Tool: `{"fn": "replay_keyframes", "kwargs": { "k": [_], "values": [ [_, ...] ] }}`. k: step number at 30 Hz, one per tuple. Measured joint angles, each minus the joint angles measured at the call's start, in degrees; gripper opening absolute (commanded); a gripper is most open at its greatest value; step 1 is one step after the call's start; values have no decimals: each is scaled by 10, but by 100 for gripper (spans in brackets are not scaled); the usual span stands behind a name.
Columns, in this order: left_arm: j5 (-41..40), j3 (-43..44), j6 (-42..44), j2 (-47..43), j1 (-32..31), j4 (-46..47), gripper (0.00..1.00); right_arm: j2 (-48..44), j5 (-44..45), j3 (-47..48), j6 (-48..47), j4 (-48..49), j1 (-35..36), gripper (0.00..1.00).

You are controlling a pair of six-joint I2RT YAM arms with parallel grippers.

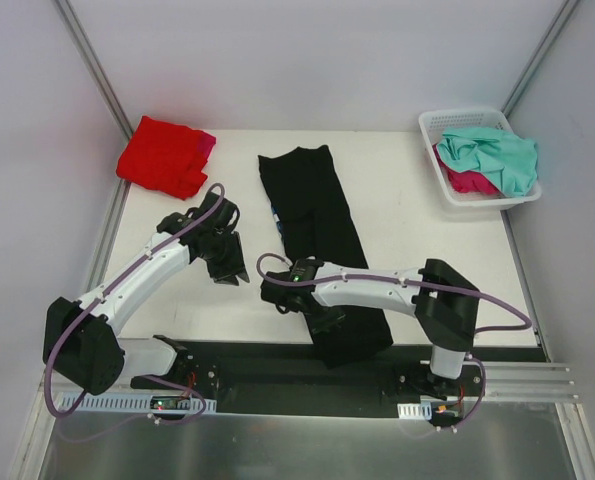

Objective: Fold and stack the t-shirts

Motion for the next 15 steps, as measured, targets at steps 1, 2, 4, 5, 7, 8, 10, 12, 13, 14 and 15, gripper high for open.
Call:
{"fn": "replay_keyframes", "kwargs": {
  "k": [1, 2, 4, 5, 7, 8, 10, 12, 13, 14, 15],
  "values": [
    [0, 0, 0, 0, 0, 0, 30, 2, 0, 1, 3, -1, 5, 34],
    [0, 0, 0, 0, 0, 0, 30, 5, 0, 2, 7, -3, 10, 34],
    [0, 0, 1, 0, 0, 0, 30, 12, -2, 2, 14, -4, 23, 34],
    [0, 0, 1, 0, 0, 0, 30, 16, -4, 2, 18, -4, 28, 34],
    [0, -1, 2, 0, 1, 0, 30, 22, -11, 0, 25, -2, 37, 34],
    [1, -1, 2, -1, 3, 0, 30, 23, -14, -2, 28, 1, 41, 34],
    [1, -2, 2, -1, 4, 0, 31, 24, -23, -9, 35, 6, 49, 34],
    [1, -2, 2, -1, 7, -1, 31, 31, -30, -9, 40, 7, 56, 29],
    [1, -2, 3, -1, 7, -1, 30, 35, -33, -9, 43, 10, 59, 27],
    [1, -2, 3, -1, 7, -1, 31, 41, -37, -10, 45, 13, 62, 24],
    [1, -2, 3, -1, 7, -1, 31, 45, -40, -10, 47, 15, 64, 24]
  ]
}}
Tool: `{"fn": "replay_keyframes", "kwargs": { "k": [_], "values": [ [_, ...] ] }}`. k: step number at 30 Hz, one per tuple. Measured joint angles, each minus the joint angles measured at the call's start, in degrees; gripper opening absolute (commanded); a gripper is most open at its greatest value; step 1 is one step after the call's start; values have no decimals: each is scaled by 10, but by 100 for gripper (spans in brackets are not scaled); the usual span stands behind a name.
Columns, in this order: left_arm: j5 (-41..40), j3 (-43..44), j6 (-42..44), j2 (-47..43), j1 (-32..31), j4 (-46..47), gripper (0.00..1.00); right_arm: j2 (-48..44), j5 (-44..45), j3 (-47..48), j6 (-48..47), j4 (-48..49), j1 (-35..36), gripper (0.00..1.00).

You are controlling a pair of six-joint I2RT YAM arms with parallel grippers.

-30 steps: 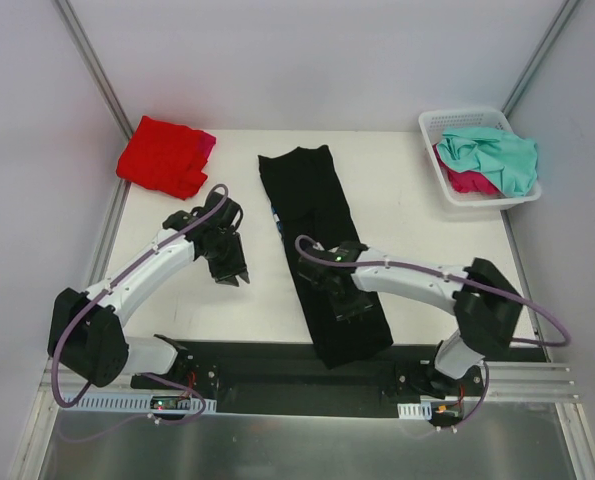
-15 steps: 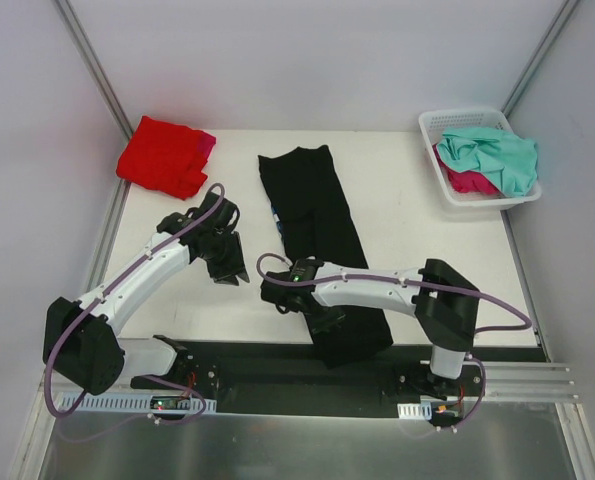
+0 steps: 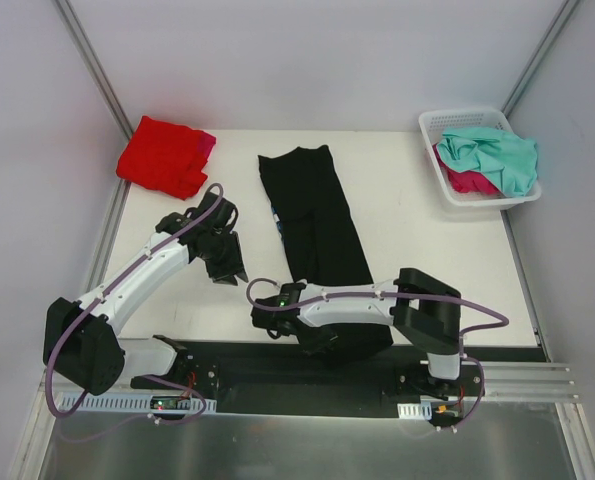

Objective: Fold and stack the t-shirts

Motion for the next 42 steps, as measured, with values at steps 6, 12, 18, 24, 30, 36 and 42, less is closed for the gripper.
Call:
{"fn": "replay_keyframes", "kwargs": {
  "k": [6, 12, 18, 24, 30, 36, 42],
  "values": [
    [0, 0, 4, 0, 0, 0, 31, 17, -17, -10, 9, 15, 12, 24],
    [1, 0, 6, 0, 0, 0, 31, 17, -17, -10, 11, 16, 14, 24],
    [1, 0, 11, 0, 0, 0, 31, 2, -18, -43, 12, 23, 15, 24],
    [0, 0, 14, -5, 8, -8, 31, 1, -23, -45, 3, 31, 14, 24],
    [0, 10, 23, -21, 23, -29, 31, -56, -27, -16, -9, 25, 2, 25],
    [0, 13, 24, -25, 23, -30, 31, -157, -17, -38, -28, 38, -69, 25],
    [-1, 13, 25, -29, 25, -32, 31, -127, -30, -138, -64, 85, -161, 25]
  ]
}}
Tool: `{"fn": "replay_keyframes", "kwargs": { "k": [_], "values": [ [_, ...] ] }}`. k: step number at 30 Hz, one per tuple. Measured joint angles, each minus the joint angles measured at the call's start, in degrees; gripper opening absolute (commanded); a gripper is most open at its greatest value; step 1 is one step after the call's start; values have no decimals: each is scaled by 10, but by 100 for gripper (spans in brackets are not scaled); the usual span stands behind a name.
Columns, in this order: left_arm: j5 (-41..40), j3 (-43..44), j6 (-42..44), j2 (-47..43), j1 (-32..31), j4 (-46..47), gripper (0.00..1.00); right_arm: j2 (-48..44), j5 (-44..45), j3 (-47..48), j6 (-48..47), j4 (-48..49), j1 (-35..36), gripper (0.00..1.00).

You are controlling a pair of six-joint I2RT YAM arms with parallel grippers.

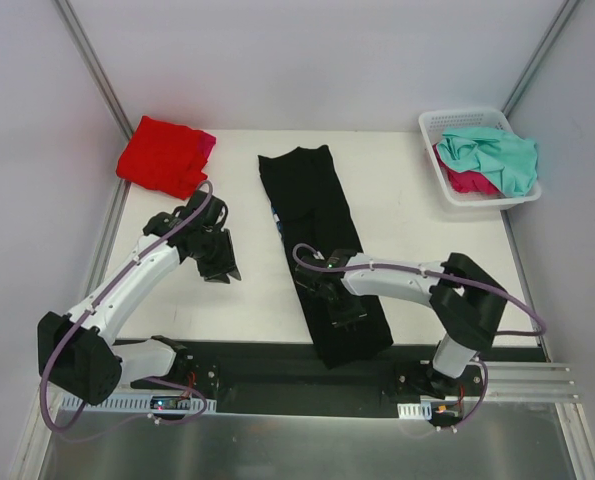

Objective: Fold and stack the t-shirts

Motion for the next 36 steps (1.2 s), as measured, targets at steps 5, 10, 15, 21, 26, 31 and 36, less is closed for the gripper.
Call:
{"fn": "replay_keyframes", "kwargs": {
  "k": [5, 10, 15, 21, 26, 31, 36],
  "values": [
    [-5, 0, 0, -11, 9, -12, 31, 53, -31, -3, -24, 42, -16, 25],
    [-11, 0, 2, -23, 13, -21, 31, 77, -68, 18, -41, 40, -24, 24],
    [-13, 0, 3, -37, 24, -29, 31, 106, -118, 49, -46, 37, -19, 24],
    [-14, 0, 7, -48, 35, -31, 31, 182, -185, 154, -48, 34, 11, 24],
    [-14, -5, 14, -59, 40, -33, 31, 233, -227, 234, -51, 59, 23, 23],
    [-14, -8, 19, -67, 50, -42, 31, 240, -245, 242, -52, 81, 18, 23],
    [-12, -8, 24, -68, 54, -45, 31, 219, -267, 202, -50, 116, 4, 23]
  ]
}}
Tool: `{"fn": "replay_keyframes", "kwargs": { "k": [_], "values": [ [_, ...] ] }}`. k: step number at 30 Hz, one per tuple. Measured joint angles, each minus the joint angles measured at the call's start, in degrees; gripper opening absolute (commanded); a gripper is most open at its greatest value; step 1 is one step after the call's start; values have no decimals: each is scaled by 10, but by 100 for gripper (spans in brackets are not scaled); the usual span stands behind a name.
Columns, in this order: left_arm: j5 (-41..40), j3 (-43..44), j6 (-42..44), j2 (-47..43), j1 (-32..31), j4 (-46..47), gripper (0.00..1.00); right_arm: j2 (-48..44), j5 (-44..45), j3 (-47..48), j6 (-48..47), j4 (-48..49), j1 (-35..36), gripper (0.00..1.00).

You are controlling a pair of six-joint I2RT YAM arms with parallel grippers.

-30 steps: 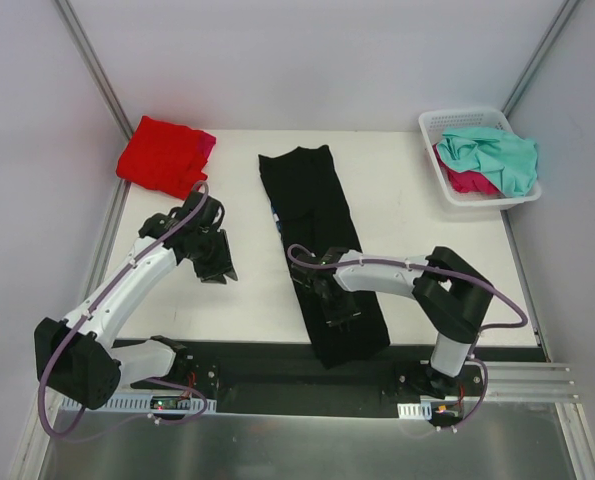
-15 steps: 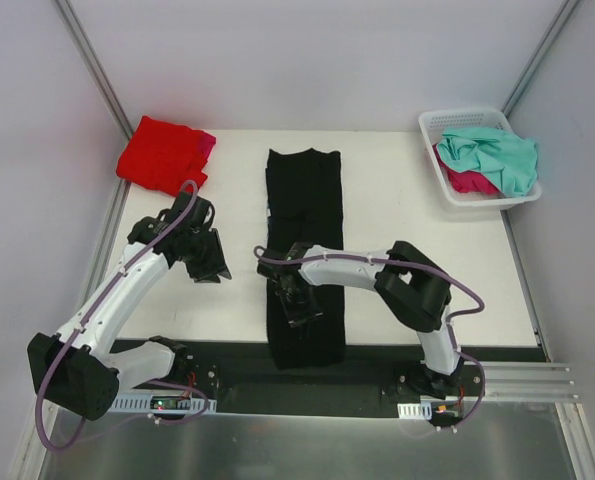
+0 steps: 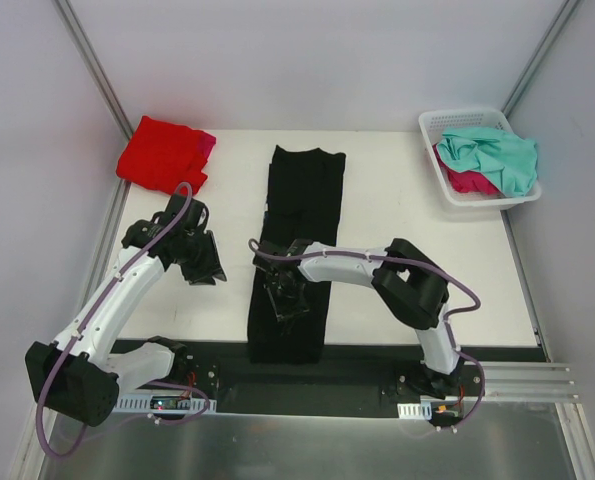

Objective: Fold and stack the t-shirts

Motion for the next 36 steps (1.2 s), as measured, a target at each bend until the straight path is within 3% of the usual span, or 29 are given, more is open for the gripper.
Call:
{"fn": "replay_keyframes", "kwargs": {
  "k": [9, 16, 26, 36],
  "values": [
    [1, 0, 8, -2, 0, -2, 31, -54, -21, -90, 3, 66, -33, 23],
    [3, 0, 8, -4, 0, -5, 31, -68, -24, -110, -6, 60, -75, 23],
    [4, -10, 8, -8, 0, -7, 31, -34, -10, -53, -57, -4, -139, 23],
    [13, -14, 8, -10, 0, -5, 31, 12, 9, 21, -90, -63, -150, 25]
  ]
}}
